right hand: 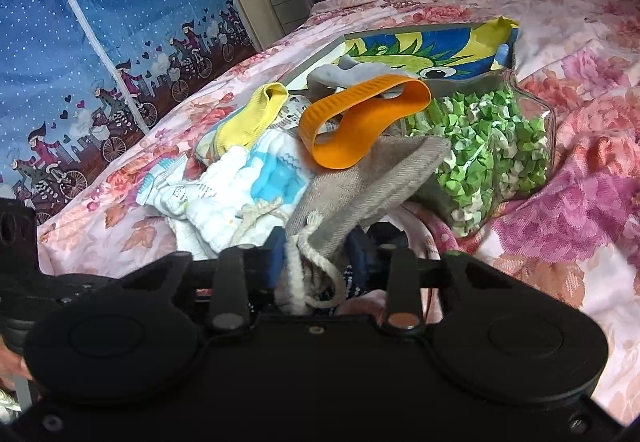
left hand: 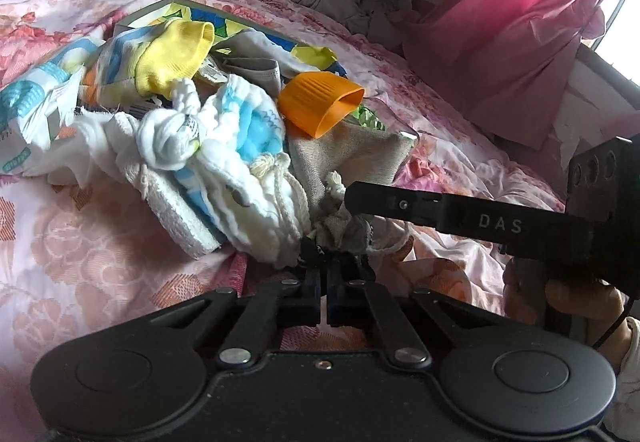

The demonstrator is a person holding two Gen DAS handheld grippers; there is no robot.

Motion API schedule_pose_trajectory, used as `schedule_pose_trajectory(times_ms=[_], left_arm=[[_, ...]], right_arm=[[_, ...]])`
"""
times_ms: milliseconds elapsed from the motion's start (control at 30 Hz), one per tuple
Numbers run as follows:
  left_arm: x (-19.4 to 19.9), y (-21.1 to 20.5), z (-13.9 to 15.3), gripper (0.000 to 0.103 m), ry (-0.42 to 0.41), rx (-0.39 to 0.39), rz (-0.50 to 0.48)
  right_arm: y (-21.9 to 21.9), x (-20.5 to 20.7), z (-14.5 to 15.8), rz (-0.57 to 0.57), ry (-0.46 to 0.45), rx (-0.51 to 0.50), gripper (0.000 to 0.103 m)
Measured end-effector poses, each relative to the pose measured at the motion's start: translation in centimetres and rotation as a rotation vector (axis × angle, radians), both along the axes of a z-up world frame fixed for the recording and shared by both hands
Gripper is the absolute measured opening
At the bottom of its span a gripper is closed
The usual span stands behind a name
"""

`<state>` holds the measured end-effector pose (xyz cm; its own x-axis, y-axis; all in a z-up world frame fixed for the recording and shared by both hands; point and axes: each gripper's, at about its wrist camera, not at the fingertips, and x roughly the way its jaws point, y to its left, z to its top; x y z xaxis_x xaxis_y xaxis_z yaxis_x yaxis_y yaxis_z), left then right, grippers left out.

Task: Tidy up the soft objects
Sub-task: 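Reach the right gripper to the grey drawstring pouch and close on it, then lift the grey pouch with the right gripper toward the dinosaur tray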

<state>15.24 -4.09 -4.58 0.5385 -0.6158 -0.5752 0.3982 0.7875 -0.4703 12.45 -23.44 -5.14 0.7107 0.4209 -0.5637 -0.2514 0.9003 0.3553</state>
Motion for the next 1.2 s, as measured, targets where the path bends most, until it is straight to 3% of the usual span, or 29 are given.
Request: schedule_pose_trajectory(times_ms=[133, 267, 333, 533, 767, 967, 1200], left_arm=[[-0.2, 0.1, -0.1, 0.0, -0.01, 0.004, 0.011], [-0.6, -0.1, 0.0, 0.0, -0.028, 0.017, 0.015], [-0.9, -0.1, 0.1, 0.0, -0.036, 0.023, 0.015], [-2.3, 0.4, 0.5, 0.0, -0.04, 0.034, 0.018], [-4.5, 0.9, 2.0, 0.0, -0.12, 0.026, 0.019], [-6.4, 1.3, 3.5, 0.0, -0.217, 0.034, 0.054], [-7.4, 3.5, 5.0, 0.0, -0.194, -0.036, 0.132]], right_arm=[[0.1, -0.1, -0.2, -0.002, 0.003, -0.004, 0.02], [0.4, -0.3, 0.0, -0.011, -0.011, -0.02, 0.007], [0.5, -0.5, 0.1, -0.007, -0.018, -0.026, 0.005], [1.0, -1.8, 1.1, 0.007, -0.077, -0.081, 0.003], [0.7, -4.7, 2.8, -0.017, -0.198, -0.176, 0.002], [0.1, -6.2, 4.3, -0.046, -0.27, -0.186, 0.002], [-1.2, -6.9, 5.3, -0.075, -0.323, -0.164, 0.002]])
